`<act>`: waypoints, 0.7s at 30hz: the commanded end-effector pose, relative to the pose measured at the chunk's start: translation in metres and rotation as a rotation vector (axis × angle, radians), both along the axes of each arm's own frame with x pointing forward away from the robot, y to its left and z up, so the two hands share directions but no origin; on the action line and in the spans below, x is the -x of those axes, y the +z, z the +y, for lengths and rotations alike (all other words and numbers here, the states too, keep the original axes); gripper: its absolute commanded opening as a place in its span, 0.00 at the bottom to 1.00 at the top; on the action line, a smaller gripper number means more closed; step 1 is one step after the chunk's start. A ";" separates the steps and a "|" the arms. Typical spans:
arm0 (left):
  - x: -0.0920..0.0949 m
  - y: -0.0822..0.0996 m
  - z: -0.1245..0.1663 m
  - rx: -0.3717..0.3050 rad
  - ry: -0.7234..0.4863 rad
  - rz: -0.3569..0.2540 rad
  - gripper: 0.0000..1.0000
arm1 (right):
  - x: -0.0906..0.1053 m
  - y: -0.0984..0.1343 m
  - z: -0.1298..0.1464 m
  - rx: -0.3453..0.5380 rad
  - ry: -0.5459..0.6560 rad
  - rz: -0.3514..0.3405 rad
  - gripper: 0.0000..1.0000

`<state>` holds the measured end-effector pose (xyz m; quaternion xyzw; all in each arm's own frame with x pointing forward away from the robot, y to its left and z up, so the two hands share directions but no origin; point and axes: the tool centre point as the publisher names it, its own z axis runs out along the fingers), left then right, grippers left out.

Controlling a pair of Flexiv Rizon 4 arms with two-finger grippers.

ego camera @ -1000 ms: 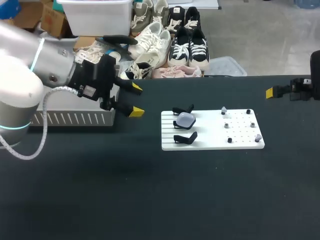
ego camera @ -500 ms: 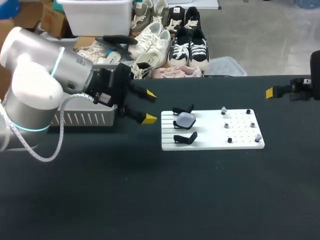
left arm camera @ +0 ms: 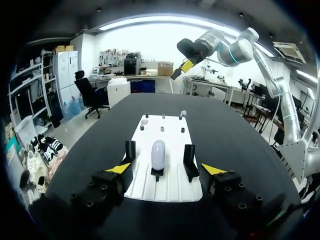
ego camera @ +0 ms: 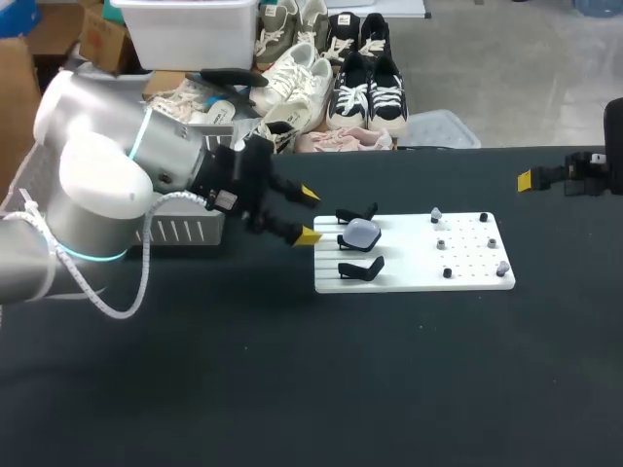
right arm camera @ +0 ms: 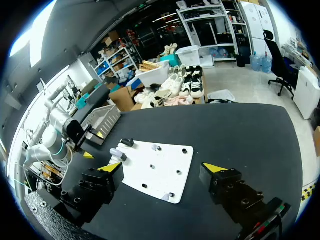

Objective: Pick up each earbud case from the left stands, insert the matching earbuds, close the lid, and place the case in the box.

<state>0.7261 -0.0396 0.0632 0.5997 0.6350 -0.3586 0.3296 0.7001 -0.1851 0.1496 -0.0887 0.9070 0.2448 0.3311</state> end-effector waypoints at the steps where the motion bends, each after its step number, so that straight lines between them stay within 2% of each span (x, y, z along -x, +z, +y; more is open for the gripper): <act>1: -0.007 -0.005 -0.003 0.010 -0.016 0.007 0.47 | -0.001 0.000 -0.001 -0.002 0.004 0.000 1.00; 3: -0.005 -0.007 -0.004 0.013 -0.024 0.012 0.35 | -0.001 0.000 -0.001 -0.002 0.004 0.000 1.00; 5: -0.003 -0.010 -0.006 0.012 -0.037 0.014 0.58 | -0.001 0.000 -0.001 -0.002 0.004 0.000 1.00; 6: -0.002 -0.011 -0.007 0.013 -0.043 0.014 0.67 | -0.001 0.000 -0.001 -0.002 0.004 0.000 1.00; 8: -0.001 -0.012 -0.009 0.015 -0.047 0.014 0.68 | -0.001 0.000 -0.001 -0.002 0.004 0.000 1.00; 11: -0.002 -0.015 -0.015 0.014 -0.045 0.011 0.79 | -0.001 0.000 -0.001 -0.002 0.004 0.000 1.00; 14: -0.002 -0.019 -0.019 0.013 -0.037 0.006 0.80 | -0.001 0.000 -0.001 -0.002 0.004 0.000 1.00; 17: -0.001 -0.021 -0.022 0.013 -0.036 0.003 0.86 | -0.001 0.000 -0.001 -0.002 0.004 0.000 1.00; 21: 0.000 -0.025 -0.028 0.014 -0.048 -0.003 0.80 | -0.001 0.000 -0.001 -0.002 0.004 0.000 1.00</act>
